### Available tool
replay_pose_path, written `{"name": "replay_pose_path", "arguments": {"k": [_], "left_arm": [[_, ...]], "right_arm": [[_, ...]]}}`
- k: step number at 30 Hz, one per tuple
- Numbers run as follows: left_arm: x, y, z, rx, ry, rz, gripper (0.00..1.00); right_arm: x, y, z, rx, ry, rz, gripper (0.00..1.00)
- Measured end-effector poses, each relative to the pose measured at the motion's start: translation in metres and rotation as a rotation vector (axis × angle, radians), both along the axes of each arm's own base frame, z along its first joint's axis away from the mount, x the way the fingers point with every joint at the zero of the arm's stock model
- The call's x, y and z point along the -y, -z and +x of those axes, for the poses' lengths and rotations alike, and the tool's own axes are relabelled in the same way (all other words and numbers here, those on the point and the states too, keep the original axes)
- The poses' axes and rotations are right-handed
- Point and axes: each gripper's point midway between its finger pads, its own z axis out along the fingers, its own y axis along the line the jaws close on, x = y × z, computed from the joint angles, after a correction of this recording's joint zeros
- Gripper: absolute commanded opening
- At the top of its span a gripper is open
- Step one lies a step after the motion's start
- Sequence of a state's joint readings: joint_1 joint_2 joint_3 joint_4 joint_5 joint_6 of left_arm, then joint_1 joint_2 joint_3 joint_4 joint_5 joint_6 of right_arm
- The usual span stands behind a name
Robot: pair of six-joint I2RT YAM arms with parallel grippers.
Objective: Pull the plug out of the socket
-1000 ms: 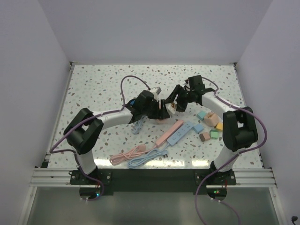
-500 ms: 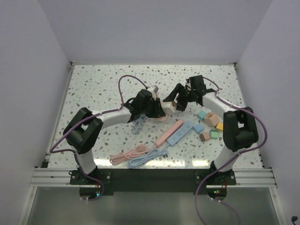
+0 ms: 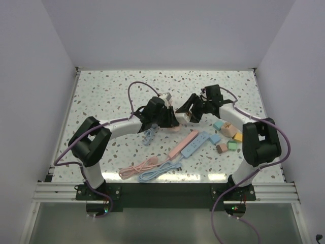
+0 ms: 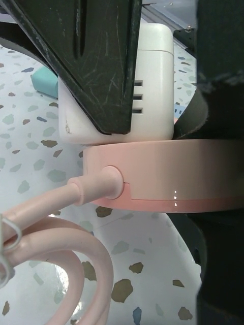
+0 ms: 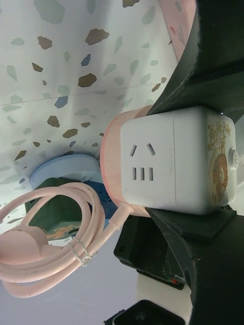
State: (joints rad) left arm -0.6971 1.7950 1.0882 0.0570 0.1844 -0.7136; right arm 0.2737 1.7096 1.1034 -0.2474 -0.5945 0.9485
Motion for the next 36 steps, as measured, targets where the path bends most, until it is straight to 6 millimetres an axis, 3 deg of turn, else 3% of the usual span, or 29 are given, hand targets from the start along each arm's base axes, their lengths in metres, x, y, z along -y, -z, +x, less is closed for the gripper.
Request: {"name": "replay_pose_path", "arguments": {"k": [5,10,17,19,24,26,30,36], "left_arm": [[0.008,-0.007,-0.004,0.000,0.047,-0.054,0.00],[0.031,-0.025,-0.017,0.040,0.160,-0.139,0.00],[0.041,-0.032,-0.027,0.066,0.242,-0.168,0.00],[0.033,-0.024,-0.018,0.055,0.192,-0.134,0.00],[-0.019,0.021,0.028,0.004,-0.018,0.007,0.00],[-0.030,0.033,0.032,-0.018,-0.056,0.047,0.00],[-0.028,0.035,0.028,-0.023,-0.050,0.058,0.00],[-0.011,0.028,0.011,-0.048,0.049,-0.009,0.00]], "right_arm": [[0.019,-0.010,-0.010,0.017,0.041,0.028,0.00],[0.046,-0.030,-0.035,0.010,0.000,0.109,0.00],[0.057,-0.042,-0.053,-0.004,-0.026,0.096,0.00],[0.063,-0.044,-0.056,0.000,-0.042,0.090,0.00],[0.070,-0.042,-0.063,-0.036,-0.047,0.104,0.00],[0.070,-0.039,-0.065,-0.053,-0.054,0.103,0.00],[0.080,-0.035,-0.068,-0.073,-0.047,0.008,0.00],[0.128,-0.022,-0.043,-0.038,0.082,-0.318,0.00]]}}
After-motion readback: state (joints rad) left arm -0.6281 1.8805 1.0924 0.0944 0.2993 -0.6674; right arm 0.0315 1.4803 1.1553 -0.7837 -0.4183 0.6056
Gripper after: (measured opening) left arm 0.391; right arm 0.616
